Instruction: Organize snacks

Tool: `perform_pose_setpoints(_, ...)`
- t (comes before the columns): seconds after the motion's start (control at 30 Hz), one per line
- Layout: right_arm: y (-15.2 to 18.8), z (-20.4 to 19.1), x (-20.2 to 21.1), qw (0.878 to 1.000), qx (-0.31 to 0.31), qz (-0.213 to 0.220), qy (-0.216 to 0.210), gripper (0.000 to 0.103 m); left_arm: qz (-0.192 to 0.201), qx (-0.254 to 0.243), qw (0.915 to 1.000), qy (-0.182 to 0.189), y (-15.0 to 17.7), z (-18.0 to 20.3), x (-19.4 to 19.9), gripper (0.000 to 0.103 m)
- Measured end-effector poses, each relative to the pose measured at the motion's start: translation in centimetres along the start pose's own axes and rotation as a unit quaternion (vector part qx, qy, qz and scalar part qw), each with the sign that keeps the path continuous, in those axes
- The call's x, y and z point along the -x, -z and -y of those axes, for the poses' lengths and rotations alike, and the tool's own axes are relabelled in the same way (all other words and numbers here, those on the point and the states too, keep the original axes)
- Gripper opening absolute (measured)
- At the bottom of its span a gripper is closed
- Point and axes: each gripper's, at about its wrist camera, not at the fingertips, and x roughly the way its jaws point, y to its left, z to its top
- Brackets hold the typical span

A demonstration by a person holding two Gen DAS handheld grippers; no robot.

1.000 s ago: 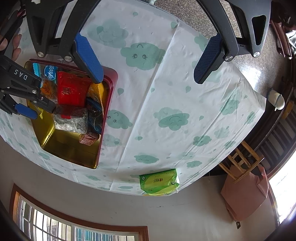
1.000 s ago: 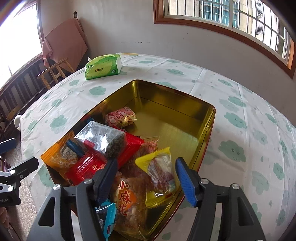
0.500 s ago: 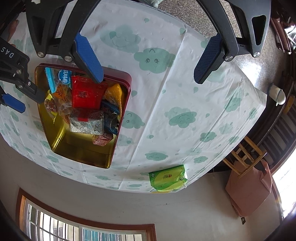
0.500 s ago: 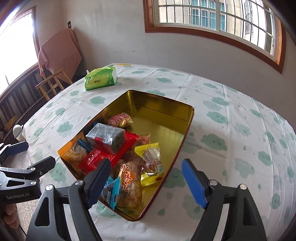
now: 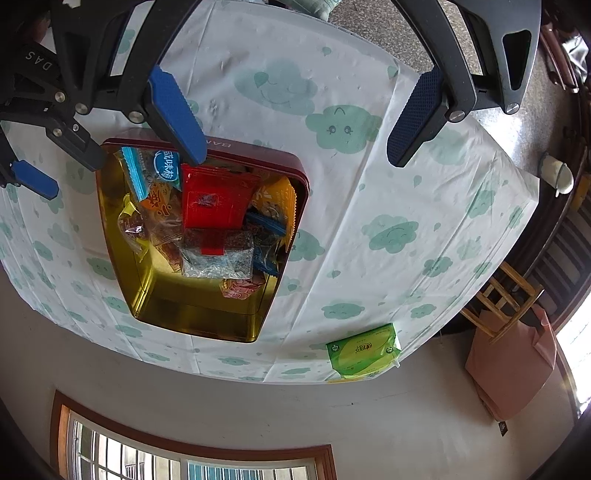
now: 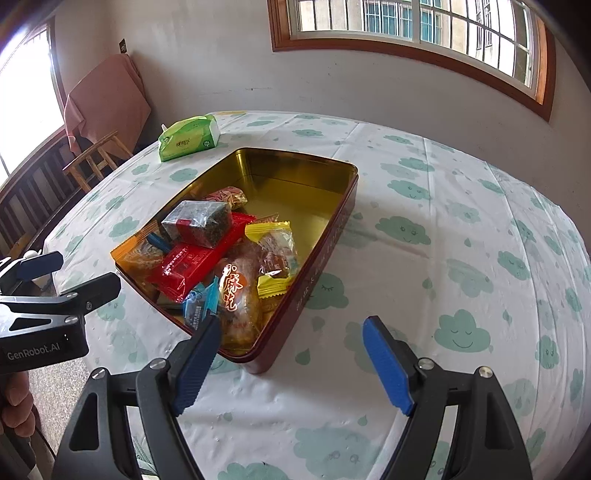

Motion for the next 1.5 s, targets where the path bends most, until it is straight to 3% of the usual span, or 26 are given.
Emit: perform_pose_setpoints(1.5, 1.1, -0.6, 0.2, 1.0, 0.013, -0.014, -0.009, 0.081, -0.002, -0.016, 0.9999, 0.003, -0.2, 1.7, 0.3, 0.097)
